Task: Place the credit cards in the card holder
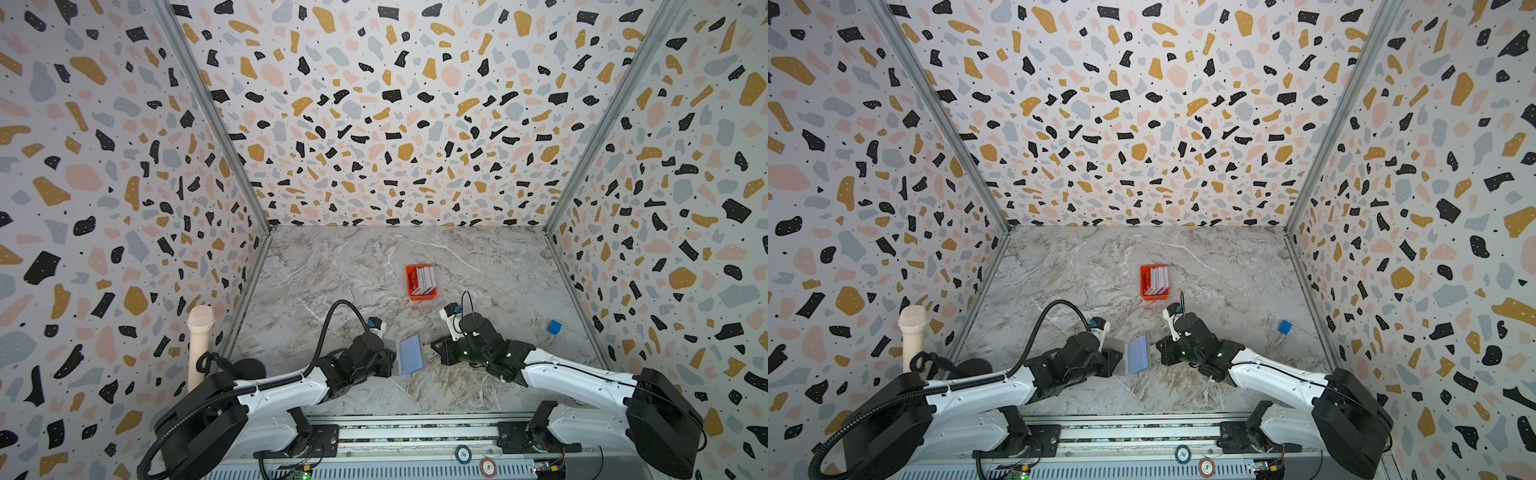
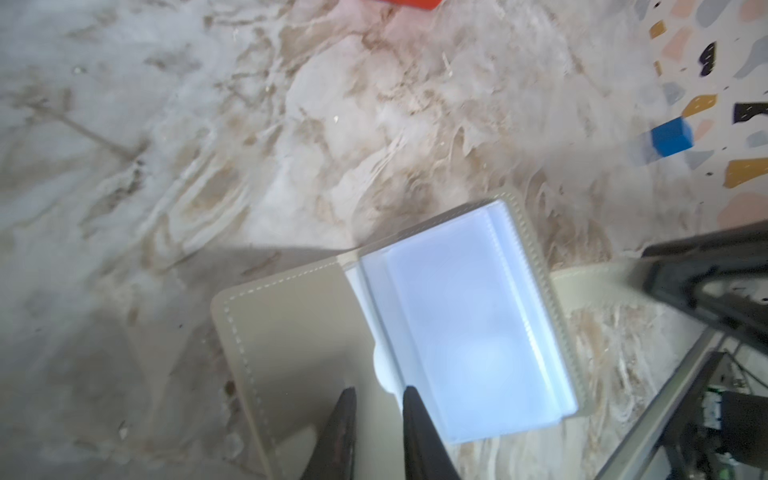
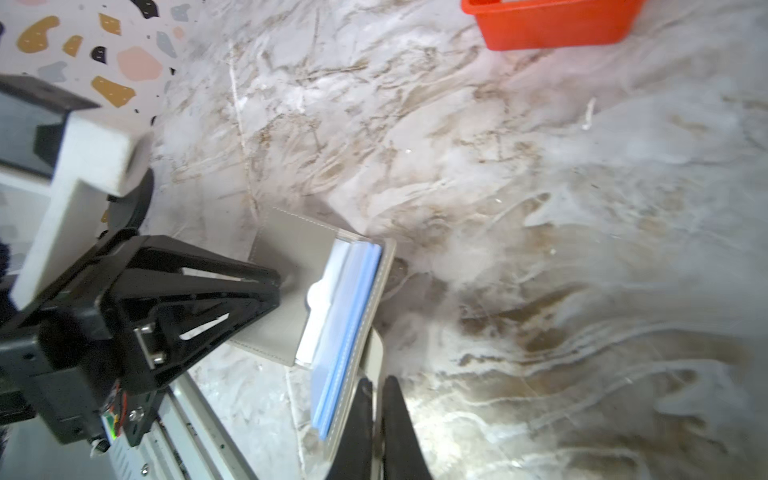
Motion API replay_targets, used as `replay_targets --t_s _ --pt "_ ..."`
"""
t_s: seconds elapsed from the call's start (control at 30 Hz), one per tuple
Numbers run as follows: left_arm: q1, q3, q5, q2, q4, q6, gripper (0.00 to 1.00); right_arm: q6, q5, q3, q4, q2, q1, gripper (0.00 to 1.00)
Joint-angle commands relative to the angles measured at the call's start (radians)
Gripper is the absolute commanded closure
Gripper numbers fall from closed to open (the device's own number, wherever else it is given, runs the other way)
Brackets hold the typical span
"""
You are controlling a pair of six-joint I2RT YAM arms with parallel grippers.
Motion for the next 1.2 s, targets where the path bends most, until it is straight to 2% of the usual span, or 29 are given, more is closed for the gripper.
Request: replay_targets --t_s 0.0,0.2,0.5,0.67,0.77,0.9,1.03,1.17 --pt "-0.002 -0.032 -0.008 0.02 0.029 -0.008 0.85 0.003 0.029 -0.039 -0.012 -0.002 -0.03 1.0" --pt "-0.004 -0.063 0.039 0.082 0.157 -0.039 0.99 0.01 0.036 -0.093 0.025 0.034 -0.063 1.0" --pt "-0.004 -0.063 0.073 0.121 0.212 -0.05 1.0 0.037 0.051 -0.111 0.036 0.086 -0.064 0.99" --pt "-0.005 -0.069 0.092 0.109 0.232 -0.065 1.0 -0.015 0.07 -0.07 -0.032 -0.068 -0.063 0.68" --pt "-0.01 -0.07 0.098 0.11 0.244 -0.07 1.0 -0.04 0.065 -0.037 -0.064 -0.135 -0.063 0.57" --pt "-0.012 -0.074 0.097 0.105 0.251 -0.075 1.0 -0.068 -0.006 0.031 -0.08 -0.091 -0.053 0.54" --pt "-0.011 -0.065 0.088 0.089 0.231 -0.066 1.0 -0.095 0.001 0.092 -0.063 -0.018 0.009 0.52" --pt "-0.011 -0.052 0.073 0.08 0.207 -0.047 1.0 -0.101 -0.044 0.12 -0.034 0.085 0.023 0.5"
